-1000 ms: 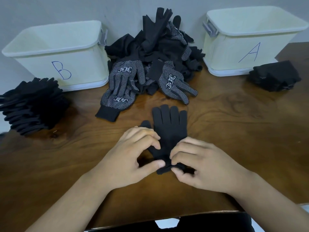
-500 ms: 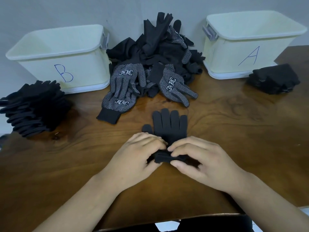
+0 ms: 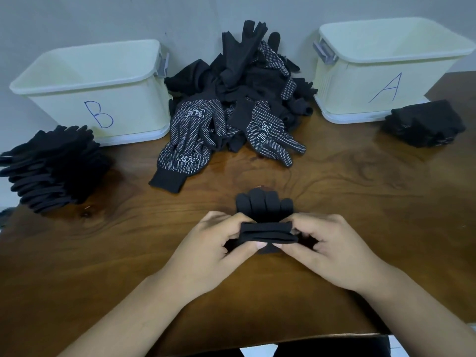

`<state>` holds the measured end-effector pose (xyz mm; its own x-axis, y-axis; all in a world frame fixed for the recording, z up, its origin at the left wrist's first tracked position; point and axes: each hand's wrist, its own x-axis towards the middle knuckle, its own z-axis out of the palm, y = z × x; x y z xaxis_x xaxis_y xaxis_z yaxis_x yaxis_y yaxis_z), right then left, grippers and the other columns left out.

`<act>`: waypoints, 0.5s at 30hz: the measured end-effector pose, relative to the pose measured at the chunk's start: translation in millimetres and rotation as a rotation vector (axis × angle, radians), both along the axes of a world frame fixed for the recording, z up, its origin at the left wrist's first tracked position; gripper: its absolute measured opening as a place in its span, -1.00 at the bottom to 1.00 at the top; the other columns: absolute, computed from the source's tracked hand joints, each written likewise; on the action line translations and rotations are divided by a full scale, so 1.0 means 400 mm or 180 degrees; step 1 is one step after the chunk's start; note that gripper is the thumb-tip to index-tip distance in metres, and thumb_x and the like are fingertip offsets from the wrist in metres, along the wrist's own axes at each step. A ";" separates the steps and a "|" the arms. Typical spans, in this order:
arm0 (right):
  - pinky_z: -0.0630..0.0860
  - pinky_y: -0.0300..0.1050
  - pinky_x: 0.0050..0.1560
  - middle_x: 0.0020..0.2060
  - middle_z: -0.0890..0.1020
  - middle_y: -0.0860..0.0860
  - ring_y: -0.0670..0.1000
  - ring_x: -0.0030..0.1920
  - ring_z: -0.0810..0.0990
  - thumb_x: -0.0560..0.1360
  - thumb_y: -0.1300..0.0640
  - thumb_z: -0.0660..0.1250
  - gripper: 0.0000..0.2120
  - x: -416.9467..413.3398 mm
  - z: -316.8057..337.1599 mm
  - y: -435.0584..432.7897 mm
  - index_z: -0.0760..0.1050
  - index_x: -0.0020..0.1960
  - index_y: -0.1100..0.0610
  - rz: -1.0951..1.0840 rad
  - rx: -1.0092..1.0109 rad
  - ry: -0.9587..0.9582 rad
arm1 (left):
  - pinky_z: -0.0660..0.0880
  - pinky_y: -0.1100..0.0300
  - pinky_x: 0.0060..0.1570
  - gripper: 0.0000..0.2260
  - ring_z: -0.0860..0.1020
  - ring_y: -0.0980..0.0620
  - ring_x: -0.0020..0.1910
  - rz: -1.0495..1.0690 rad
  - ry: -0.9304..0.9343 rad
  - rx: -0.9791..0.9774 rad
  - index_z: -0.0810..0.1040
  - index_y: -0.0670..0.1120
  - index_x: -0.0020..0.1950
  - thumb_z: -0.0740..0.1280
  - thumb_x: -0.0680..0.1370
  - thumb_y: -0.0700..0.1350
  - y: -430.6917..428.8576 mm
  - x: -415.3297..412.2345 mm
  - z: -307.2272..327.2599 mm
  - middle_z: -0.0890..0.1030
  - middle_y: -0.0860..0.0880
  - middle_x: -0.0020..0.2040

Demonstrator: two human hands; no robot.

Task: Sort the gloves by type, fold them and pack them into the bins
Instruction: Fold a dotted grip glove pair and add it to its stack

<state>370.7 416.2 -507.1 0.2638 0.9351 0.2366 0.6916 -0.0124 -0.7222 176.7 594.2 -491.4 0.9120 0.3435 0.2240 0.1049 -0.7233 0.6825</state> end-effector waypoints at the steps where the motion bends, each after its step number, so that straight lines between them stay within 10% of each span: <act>1: 0.55 0.08 -0.17 -0.19 0.66 -0.07 0.02 -0.18 0.65 0.63 0.02 0.43 -0.81 -0.002 0.000 0.000 0.63 -0.06 0.13 0.0017 0.0020 0.0020 | 0.46 0.26 0.21 -0.80 0.52 0.22 0.22 0.0017 0.0077 -0.0105 0.60 0.19 0.17 0.33 0.62 0.23 0.000 -0.003 0.000 0.65 0.30 0.09; 15: 0.43 -0.12 -0.38 -0.38 0.52 -0.16 -0.06 -0.41 0.48 0.60 -0.03 0.49 -0.63 -0.015 0.028 0.032 0.36 -0.25 -0.23 -0.0589 0.0181 0.0165 | 0.48 0.40 -0.02 -0.48 0.54 0.23 0.24 0.0690 0.0427 -0.0479 0.30 0.42 0.48 0.42 0.58 0.21 0.013 0.011 -0.013 0.63 0.42 -0.01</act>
